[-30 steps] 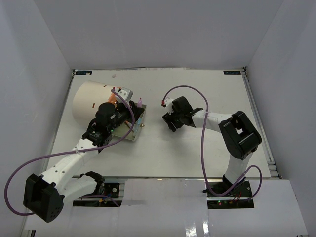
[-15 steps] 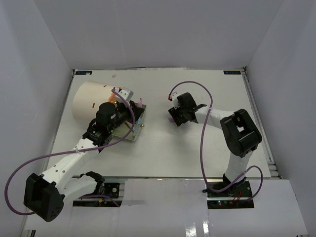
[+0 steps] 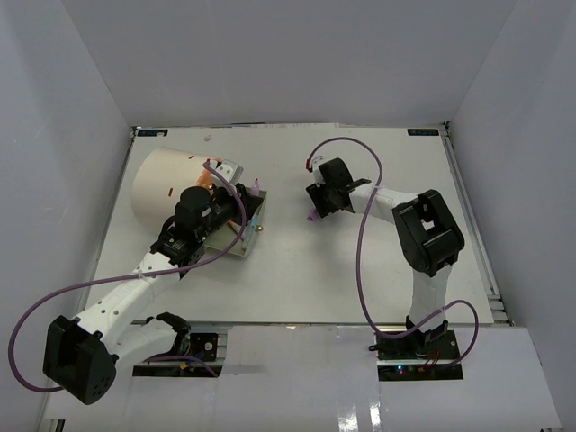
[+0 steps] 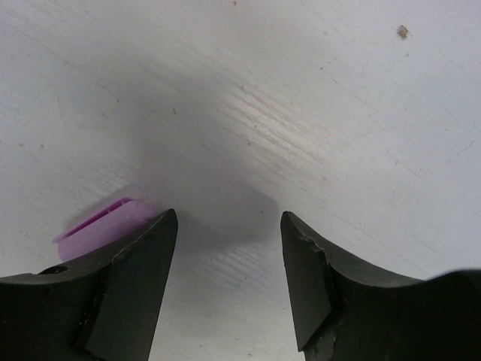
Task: Sort the stationery into containers
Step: Close the pen cap on the pen.
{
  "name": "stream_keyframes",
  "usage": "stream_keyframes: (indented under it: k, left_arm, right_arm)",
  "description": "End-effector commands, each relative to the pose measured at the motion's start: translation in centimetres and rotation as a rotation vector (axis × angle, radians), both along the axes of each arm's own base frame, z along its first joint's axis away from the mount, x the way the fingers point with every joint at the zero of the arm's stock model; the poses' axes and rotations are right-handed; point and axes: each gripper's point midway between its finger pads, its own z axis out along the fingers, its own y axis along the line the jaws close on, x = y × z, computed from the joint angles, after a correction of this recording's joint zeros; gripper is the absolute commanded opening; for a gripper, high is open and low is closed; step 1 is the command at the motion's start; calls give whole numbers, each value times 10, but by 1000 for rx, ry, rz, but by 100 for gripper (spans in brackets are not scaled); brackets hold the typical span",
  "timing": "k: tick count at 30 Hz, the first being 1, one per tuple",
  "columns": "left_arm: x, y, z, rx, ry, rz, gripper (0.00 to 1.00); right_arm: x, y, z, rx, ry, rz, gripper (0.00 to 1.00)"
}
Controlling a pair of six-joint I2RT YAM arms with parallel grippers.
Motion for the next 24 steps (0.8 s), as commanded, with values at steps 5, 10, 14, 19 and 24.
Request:
stream_keyframes:
  k: [5, 10, 14, 19, 24]
  left_arm:
    - [0, 1, 4, -10, -15, -2, 0]
    - [-1, -1, 5, -14, -11, -9, 0]
    - [-2, -2, 4, -17, -4, -18, 0]
    - [-1, -2, 4, -14, -3, -16, 0]
    - [-2, -1, 7, -16, -13, -14, 0]
  right_arm:
    - [10, -8, 19, -4, -15, -99, 64]
    - [7, -19, 60, 51, -34, -274, 63]
    - [-1, -8, 85, 152, 6, -385, 60]
    - [-3, 14, 98, 234, 27, -476, 60]
    - [-5, 28, 82, 218, 94, -526, 61]
